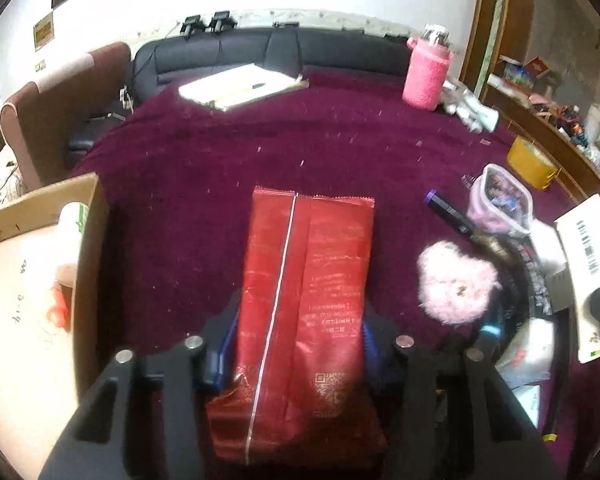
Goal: Organize objects
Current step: 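Lift the red bag and medicine box and carry both toward the cardboard box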
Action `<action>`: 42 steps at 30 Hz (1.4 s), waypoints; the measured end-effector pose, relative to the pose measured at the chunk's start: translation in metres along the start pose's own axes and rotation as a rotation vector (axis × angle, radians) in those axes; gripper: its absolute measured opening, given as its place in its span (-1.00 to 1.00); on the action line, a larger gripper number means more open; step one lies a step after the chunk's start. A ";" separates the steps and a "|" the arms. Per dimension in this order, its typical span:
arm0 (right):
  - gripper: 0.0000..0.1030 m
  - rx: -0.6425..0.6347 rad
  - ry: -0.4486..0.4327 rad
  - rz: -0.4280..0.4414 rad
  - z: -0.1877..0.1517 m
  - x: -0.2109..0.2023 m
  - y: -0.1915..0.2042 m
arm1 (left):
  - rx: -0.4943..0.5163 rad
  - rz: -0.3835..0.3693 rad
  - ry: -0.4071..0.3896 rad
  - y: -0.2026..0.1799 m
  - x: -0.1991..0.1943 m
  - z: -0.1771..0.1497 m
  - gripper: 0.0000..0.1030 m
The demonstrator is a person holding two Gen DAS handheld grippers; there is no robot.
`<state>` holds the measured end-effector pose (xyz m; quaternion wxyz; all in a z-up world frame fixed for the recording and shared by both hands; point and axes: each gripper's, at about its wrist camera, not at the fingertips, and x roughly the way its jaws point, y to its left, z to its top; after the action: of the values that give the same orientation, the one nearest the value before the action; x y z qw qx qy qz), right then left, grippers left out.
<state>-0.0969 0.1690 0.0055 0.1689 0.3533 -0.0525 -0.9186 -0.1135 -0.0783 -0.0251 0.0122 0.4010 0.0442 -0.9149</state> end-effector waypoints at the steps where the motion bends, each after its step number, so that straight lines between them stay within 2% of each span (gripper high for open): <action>1: 0.49 0.000 -0.002 0.003 0.000 -0.001 0.001 | 0.004 -0.005 -0.019 -0.001 -0.004 0.000 -0.05; 8: 0.49 -0.013 -0.030 0.036 -0.001 -0.009 0.007 | -0.007 -0.059 -0.076 -0.004 -0.021 0.000 -0.05; 17: 0.49 -0.026 -0.026 0.032 -0.003 -0.002 0.009 | -0.036 -0.035 -0.143 0.005 -0.034 0.005 -0.05; 32: 0.49 -0.031 -0.012 0.051 -0.003 0.006 0.009 | -0.039 -0.054 -0.159 0.009 -0.040 0.008 -0.05; 42: 0.49 -0.026 -0.014 0.005 -0.004 0.004 0.013 | -0.052 -0.111 -0.166 0.008 -0.050 0.008 -0.04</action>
<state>-0.0934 0.1555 0.0029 0.1753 0.3443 -0.0427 -0.9214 -0.0853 -0.0872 0.0160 -0.0245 0.3203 0.0890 -0.9428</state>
